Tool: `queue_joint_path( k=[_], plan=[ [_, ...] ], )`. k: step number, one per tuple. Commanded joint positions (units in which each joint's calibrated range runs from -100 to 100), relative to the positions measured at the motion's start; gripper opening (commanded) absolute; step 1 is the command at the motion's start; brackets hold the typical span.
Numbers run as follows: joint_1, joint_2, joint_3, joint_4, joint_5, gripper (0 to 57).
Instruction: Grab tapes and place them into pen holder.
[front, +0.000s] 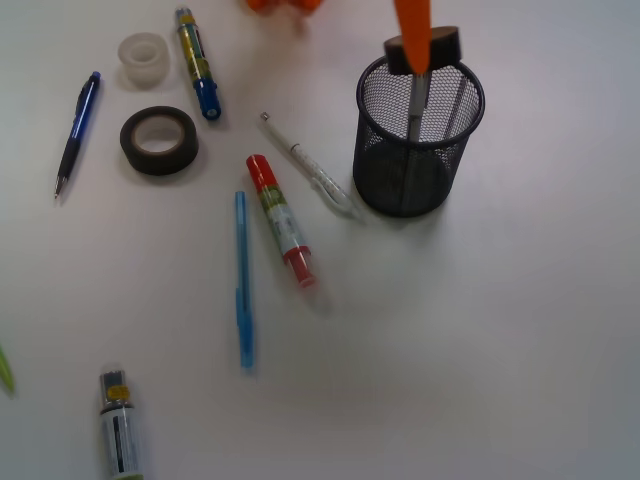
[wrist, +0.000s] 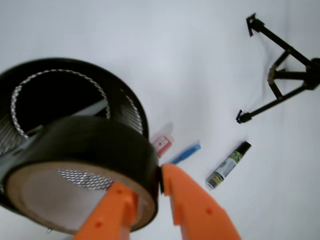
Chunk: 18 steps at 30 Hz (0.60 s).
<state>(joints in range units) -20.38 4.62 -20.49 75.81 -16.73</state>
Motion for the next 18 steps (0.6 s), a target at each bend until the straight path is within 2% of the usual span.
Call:
queue_joint_path(
  k=[1,6,7,9,10,11,13,18],
  plan=[
    [-1.1,0.7,0.6,-1.6,-0.3,0.3],
    [-1.0,2.8,3.3,-1.4,-3.8,2.6],
    [-1.0,2.7,4.6,-1.4,-4.7,10.2],
    [-0.9,2.5,5.9,-1.4,-5.0,21.6],
    [-0.9,2.1,6.7,-1.4,-5.3,31.0],
    [-0.9,2.1,6.7,-1.4,-5.4,34.3],
    [-0.9,2.1,6.3,-1.4,-5.4,36.5],
    [0.2,0.7,6.5,-1.3,-5.4,36.5]
  ],
)
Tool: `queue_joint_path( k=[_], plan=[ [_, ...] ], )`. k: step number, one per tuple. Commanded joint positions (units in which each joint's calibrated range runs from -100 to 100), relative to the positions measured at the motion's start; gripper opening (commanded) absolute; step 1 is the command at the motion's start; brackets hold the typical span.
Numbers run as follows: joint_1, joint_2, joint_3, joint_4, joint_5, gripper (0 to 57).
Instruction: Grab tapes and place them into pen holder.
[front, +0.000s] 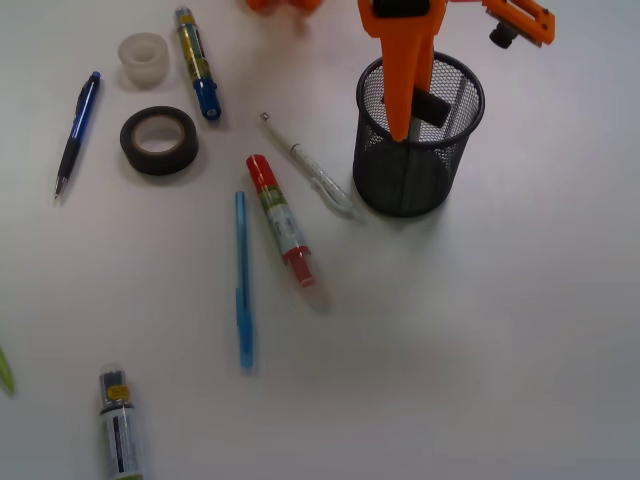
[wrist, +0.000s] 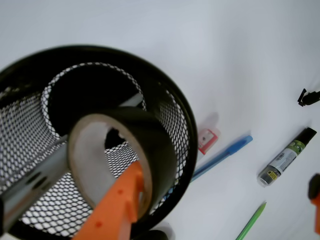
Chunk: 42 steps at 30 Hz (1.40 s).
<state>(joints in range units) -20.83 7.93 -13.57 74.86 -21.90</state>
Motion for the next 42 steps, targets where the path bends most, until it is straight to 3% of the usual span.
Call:
queue_joint_path(
  k=[1,8,23,28,42],
  plan=[
    [0.7,-3.5,-0.1,-0.3,-0.2,36.5],
    [3.4,-8.1,0.0,11.8,-6.8,36.7],
    [0.8,-0.5,-0.8,15.2,-13.1,36.6],
    [1.1,0.4,-9.7,24.4,-15.7,36.6],
    [0.6,0.7,-15.1,24.4,-14.9,36.6]
  ],
)
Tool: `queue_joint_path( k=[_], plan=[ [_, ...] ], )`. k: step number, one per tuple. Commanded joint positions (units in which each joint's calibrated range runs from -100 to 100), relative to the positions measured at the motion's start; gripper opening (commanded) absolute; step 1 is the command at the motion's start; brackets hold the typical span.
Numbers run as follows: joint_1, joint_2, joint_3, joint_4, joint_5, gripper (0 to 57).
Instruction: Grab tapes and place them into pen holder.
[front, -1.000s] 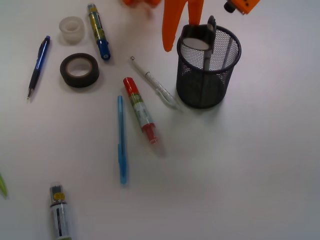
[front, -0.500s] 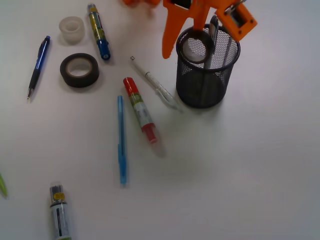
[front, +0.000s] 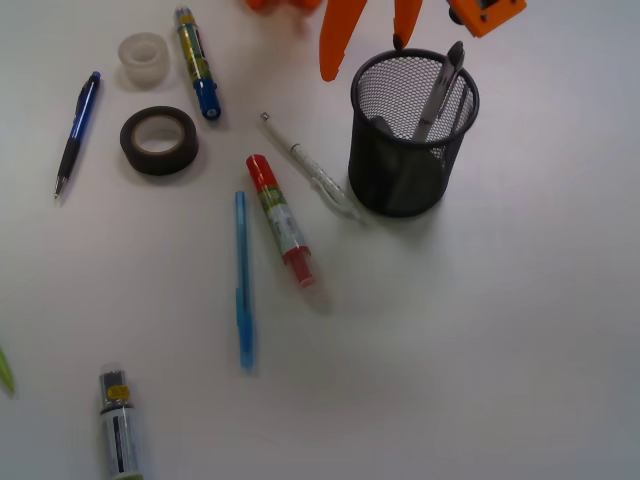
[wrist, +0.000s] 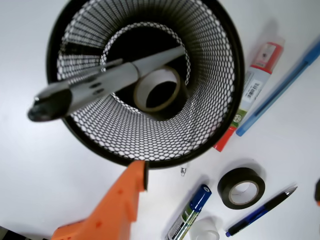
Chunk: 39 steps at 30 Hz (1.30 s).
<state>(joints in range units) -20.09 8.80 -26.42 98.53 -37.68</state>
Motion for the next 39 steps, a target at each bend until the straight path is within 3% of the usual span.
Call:
queue_joint_path(
  k=[1,14,24,28,39],
  plan=[
    [0.2,-0.3,-2.6,0.8,1.7,36.6],
    [32.2,0.3,-11.6,0.2,18.3,36.6],
    [53.2,9.3,23.2,-11.5,17.6,35.2],
    [51.2,7.5,30.5,-19.6,18.4,31.1],
    [40.3,-0.5,27.2,-23.6,18.9,31.0]
  ],
)
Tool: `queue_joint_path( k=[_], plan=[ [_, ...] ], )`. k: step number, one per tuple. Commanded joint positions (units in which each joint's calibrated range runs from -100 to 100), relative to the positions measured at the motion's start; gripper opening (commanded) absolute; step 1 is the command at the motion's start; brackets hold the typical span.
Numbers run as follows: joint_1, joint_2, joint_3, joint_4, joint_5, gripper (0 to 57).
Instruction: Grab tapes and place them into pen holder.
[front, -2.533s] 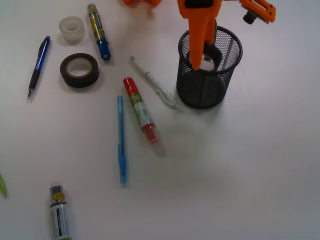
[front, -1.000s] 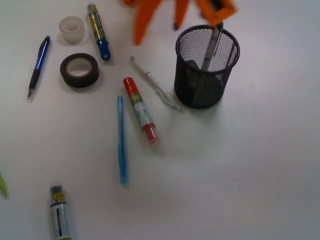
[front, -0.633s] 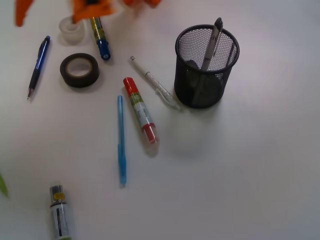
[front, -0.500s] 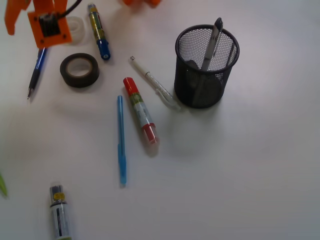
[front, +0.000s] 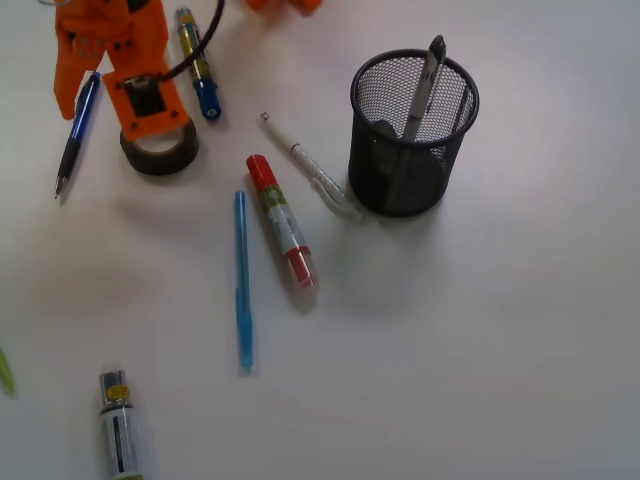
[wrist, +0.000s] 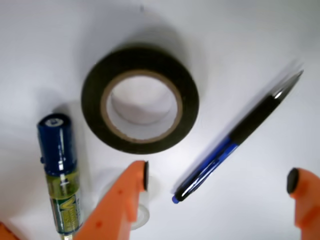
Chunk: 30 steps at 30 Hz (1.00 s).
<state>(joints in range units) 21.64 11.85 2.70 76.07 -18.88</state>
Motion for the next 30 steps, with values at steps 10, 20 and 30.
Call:
queue_joint_path(
  k=[10,20,30],
  plan=[
    [-3.7,5.7,0.3,-11.6,1.7,30.9],
    [-3.3,10.6,-2.0,-9.8,1.7,30.9],
    [-4.1,12.5,4.6,-9.7,-0.7,29.8]
  ],
)
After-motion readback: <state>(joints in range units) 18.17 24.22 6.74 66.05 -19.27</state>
